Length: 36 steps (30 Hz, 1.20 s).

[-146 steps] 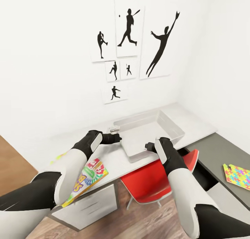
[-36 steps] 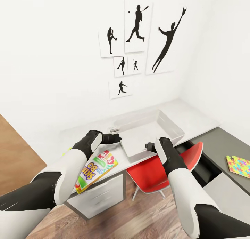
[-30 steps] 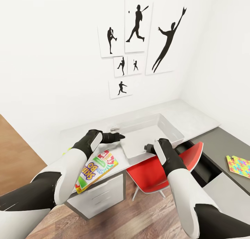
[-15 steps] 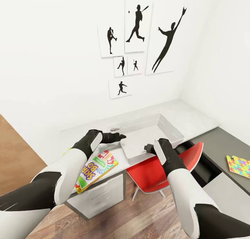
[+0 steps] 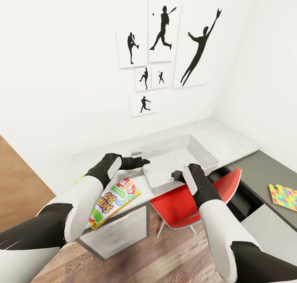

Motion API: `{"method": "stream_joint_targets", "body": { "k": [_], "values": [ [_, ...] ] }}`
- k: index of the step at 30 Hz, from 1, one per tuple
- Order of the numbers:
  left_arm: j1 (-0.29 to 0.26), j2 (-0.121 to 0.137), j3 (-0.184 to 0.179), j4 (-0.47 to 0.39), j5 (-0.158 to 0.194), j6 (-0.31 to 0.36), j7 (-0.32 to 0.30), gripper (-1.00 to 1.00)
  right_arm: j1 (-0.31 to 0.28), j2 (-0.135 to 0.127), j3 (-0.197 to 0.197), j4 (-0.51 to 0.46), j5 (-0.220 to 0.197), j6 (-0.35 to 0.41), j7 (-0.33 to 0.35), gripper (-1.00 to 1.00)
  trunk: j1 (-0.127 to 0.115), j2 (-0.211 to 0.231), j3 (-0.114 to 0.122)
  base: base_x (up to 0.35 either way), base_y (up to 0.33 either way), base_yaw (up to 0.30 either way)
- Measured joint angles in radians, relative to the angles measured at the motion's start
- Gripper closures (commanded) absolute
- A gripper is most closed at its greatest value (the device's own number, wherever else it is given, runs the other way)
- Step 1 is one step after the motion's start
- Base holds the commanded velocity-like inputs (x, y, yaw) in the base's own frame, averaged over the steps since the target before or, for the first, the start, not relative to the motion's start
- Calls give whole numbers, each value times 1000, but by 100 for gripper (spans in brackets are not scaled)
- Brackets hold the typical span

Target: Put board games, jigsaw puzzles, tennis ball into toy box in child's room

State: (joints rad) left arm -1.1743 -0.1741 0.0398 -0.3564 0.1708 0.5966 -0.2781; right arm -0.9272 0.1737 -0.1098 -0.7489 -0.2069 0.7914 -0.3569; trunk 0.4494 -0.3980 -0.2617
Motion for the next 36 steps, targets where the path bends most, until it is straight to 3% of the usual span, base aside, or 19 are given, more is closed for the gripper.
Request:
{"method": "stream_joint_targets", "body": {
  "k": [36],
  "values": [
    [1, 0, 0, -3, -1, 3, -3, -100, 0, 0, -1, 0, 1, 3, 0, -100, 0, 0, 54, 0, 0, 0]
  ]
}}
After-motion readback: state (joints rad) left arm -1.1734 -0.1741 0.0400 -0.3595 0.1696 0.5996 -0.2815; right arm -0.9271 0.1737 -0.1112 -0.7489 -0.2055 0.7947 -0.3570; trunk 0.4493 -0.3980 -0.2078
